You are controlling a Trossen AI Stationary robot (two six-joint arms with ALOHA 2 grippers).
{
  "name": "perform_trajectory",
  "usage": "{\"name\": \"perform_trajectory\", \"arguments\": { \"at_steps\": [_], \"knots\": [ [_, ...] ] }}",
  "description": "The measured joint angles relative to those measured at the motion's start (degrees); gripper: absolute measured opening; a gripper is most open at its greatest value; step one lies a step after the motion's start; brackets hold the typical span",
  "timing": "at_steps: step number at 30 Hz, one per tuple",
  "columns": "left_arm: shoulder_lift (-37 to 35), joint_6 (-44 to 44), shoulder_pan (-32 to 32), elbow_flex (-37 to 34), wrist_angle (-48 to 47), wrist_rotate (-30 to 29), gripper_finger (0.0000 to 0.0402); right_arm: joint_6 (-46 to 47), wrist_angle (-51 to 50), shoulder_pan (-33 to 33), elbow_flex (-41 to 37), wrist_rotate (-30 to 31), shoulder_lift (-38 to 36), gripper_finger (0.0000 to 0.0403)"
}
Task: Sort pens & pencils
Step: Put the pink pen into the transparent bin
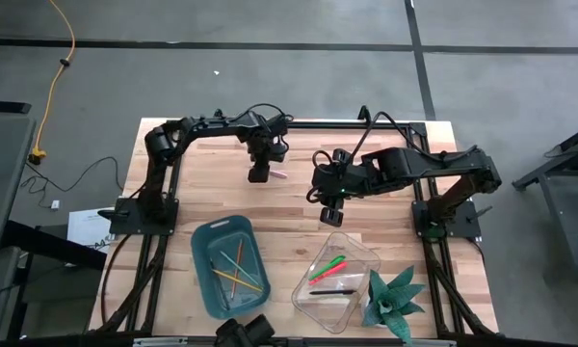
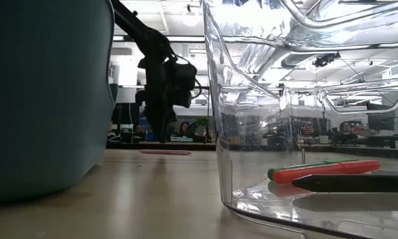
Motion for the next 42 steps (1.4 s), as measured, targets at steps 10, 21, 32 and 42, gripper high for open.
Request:
{"name": "perform_trajectory", "arguments": {
  "at_steps": [10, 21, 32, 42],
  "knots": [
    [1.0, 0.1, -0.4, 0.6, 1.5, -3.7, 0.011, 1.0, 0.0, 0.0, 0.0, 0.0, 0.0, 0.0129],
    [1.0, -0.5, -0.4, 0.7, 3.1, -3.7, 0.011, 1.1, -0.1, 0.0, 0.0, 0.0, 0.0, 0.0129],
    [1.0, -1.4, -0.4, 0.7, 4.3, -2.2, 0.011, 1.1, -0.1, 0.0, 0.0, 0.0, 0.0, 0.0129],
    [1.0, -3.1, 2.0, 0.7, 3.6, 1.7, 0.011, 1.3, 0.0, 0.0, 0.0, -0.5, 0.0, 0.0129]
  ]
}}
